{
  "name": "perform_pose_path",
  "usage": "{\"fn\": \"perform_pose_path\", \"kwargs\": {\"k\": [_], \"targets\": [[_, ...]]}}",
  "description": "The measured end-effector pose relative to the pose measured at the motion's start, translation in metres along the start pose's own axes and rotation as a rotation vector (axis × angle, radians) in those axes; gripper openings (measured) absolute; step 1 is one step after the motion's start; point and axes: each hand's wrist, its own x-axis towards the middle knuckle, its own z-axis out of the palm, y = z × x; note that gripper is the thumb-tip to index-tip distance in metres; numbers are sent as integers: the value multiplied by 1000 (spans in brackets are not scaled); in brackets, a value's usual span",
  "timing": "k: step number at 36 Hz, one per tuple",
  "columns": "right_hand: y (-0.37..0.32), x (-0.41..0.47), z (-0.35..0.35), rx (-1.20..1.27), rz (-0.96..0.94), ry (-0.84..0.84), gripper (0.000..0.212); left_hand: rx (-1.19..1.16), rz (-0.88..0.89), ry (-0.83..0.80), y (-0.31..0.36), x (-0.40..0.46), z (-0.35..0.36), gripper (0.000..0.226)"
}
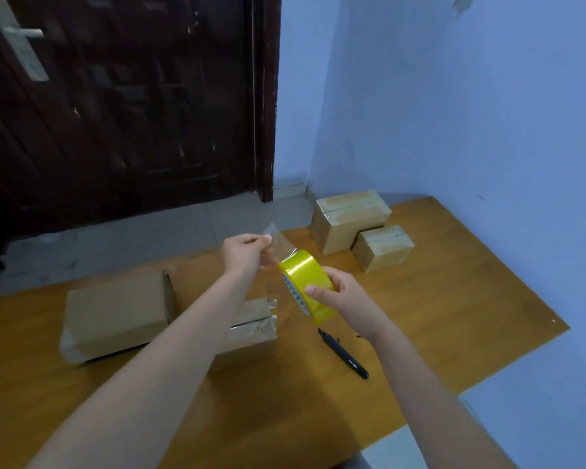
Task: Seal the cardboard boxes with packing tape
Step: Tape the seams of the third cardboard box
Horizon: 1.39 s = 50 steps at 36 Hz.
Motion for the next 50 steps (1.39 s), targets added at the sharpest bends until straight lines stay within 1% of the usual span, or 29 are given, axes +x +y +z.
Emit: {"fn": "perform_pose_path", "kwargs": {"k": [3, 7, 10, 12, 15, 17, 22, 23, 25, 27, 30, 32, 34, 36, 40, 42, 43, 45, 48, 50], "targets": [[1, -1, 4, 22, 16, -17, 35, -36, -77, -39, -7, 0, -6, 13], [7, -6, 7, -12, 26, -51, 13, -95, -167, -98, -15, -1, -9, 2], [10, -8, 9, -26, 46, -62, 9, -83, -201, -114, -20, 0, -12, 3], [11, -9, 9, -42, 64, -71, 10, -40, -186, -114, -23, 3, -14, 7], [11, -10, 10, -63, 87, -58, 8, 96, -97, -104, -23, 6, -17, 16], [11, -11, 10, -75, 105, -23, 11, 120, -52, -97, -23, 7, -15, 19], [10, -11, 13, -89, 130, 80, 16, 175, 22, -57, -37, 15, -10, 14], [10, -11, 14, -95, 145, 85, 20, 174, 26, -50, -41, 17, -8, 16], [11, -12, 16, -114, 188, 68, 34, 170, 37, -35, -49, 20, -5, 24], [14, -14, 18, -161, 228, 53, 41, 148, 49, -25, -57, 22, -2, 27], [19, -14, 22, -244, 293, 42, 50, 152, 61, -43, -70, 25, 0, 23], [22, -12, 24, -298, 356, 49, 61, 138, 69, -4, -77, 27, -2, 19], [29, -11, 26, -323, 423, 75, 64, 133, 61, 45, -77, 28, -4, 21], [37, -12, 27, -328, 481, 100, 69, 175, 68, 35, -79, 29, -6, 25], [49, -13, 27, -401, 575, 69, 55, 206, 46, 45, -87, 22, -7, 35], [50, -16, 28, -446, 620, 43, 54, 225, 57, 28, -92, 19, -6, 33], [53, -17, 30, -446, 620, 35, 50, 234, 68, 11, -93, 20, -7, 31], [57, -21, 34, -409, 599, 35, 39, 248, 82, -10, -95, 24, -11, 27], [54, -27, 42, -354, 561, -19, 41, 307, 131, -23, -99, 31, -20, 20], [51, -30, 45, -277, 560, -74, 41, 410, 158, -24, -103, 33, -24, 22]]}}
